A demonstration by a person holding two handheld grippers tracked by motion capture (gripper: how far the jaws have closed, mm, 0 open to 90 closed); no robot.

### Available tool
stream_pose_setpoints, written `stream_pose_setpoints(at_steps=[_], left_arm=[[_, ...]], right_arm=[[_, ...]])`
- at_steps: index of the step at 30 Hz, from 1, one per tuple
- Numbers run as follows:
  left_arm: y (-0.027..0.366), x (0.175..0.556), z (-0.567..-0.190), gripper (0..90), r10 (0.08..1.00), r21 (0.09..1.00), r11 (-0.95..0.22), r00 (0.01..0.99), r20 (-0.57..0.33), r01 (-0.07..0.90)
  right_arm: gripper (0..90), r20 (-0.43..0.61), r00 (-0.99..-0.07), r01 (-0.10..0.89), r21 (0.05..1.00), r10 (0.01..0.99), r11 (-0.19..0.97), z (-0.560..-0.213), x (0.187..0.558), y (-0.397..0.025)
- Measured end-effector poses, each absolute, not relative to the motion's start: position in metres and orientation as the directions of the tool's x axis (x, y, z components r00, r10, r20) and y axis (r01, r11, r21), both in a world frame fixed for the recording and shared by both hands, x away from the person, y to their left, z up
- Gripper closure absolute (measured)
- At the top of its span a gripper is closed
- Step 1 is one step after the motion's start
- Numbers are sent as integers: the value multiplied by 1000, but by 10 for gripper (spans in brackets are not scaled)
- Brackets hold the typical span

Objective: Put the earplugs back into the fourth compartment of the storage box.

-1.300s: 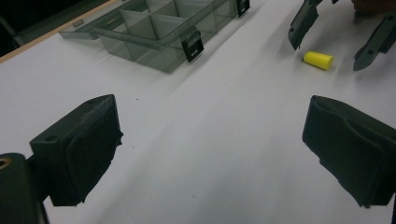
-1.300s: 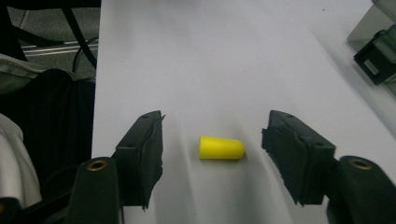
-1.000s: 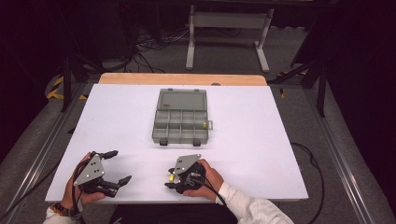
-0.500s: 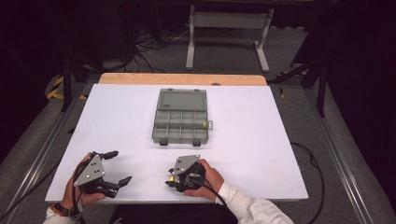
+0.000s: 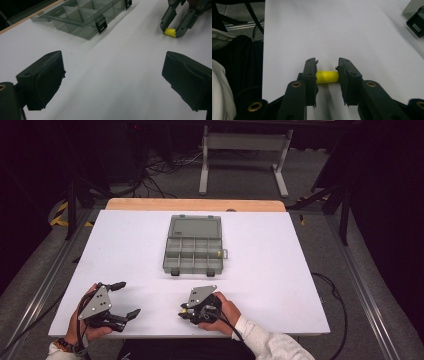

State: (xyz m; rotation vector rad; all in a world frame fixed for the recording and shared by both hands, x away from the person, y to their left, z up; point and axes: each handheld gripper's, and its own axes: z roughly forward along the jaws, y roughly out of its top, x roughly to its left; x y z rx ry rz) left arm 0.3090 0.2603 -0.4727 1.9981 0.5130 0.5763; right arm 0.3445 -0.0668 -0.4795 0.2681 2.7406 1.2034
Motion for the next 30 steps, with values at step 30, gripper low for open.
stream_pose_setpoints(at_steps=[30], left_arm=[[260, 309, -473, 54, 566, 885, -451, 803, 188, 111]], right_arm=[[768, -97, -972, 55, 788, 212, 613, -467, 347, -79]])
